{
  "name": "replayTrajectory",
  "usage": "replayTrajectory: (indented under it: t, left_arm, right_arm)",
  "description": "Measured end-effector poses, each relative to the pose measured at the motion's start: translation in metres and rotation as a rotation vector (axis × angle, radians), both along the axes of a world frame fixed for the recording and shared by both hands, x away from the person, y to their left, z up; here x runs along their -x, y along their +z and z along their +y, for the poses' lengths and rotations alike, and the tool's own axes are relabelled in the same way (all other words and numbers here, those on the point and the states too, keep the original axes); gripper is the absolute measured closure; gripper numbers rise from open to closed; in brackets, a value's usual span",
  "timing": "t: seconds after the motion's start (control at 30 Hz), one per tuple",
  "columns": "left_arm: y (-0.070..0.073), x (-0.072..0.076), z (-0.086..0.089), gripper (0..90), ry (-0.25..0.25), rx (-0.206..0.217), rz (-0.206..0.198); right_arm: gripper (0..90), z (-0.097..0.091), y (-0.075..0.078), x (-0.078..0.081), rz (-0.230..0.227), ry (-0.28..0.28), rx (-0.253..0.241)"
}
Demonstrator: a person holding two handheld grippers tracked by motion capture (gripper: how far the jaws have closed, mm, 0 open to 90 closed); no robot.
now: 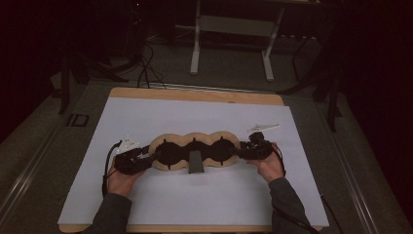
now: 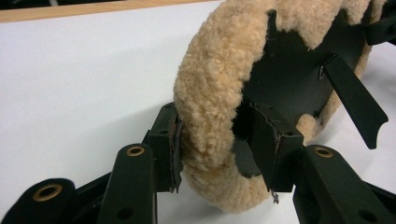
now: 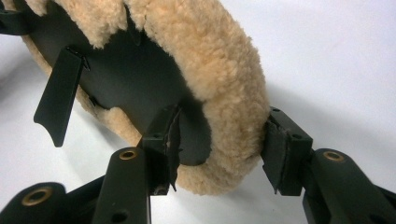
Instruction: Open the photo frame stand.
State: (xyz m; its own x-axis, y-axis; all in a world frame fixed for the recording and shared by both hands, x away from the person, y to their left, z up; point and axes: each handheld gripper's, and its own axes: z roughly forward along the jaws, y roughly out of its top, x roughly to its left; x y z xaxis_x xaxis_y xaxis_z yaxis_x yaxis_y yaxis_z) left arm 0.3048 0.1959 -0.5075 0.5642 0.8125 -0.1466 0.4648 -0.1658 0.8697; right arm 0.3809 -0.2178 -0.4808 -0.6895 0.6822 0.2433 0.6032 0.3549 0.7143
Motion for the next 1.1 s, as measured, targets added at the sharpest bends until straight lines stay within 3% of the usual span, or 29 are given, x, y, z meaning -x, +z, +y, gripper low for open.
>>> replayTrajectory:
  t: [0.37, 0.6, 0.87, 1.1]
  left_arm:
    - [-0.001, -0.004, 0.005, 56.8, 0.029, 0.002, -0.032]
    - [-0.003, -0.007, 0.006, 56.8, 0.047, -0.006, -0.054]
    - [-0.006, -0.011, 0.003, 56.8, 0.05, -0.039, -0.111]
    - [-0.007, -0.011, 0.002, 56.6, 0.045, -0.048, -0.111]
  right_arm:
    - [49.4, 0.007, -0.004, -0.005, -0.013, -0.012, -0.004]
    - [48.6, 0.014, -0.004, -0.008, -0.044, -0.025, 0.009]
    - [47.8, 0.015, -0.008, -0.01, -0.082, -0.032, 0.01]
    - [46.6, 0.015, -0.013, -0.008, -0.095, -0.038, 0.025]
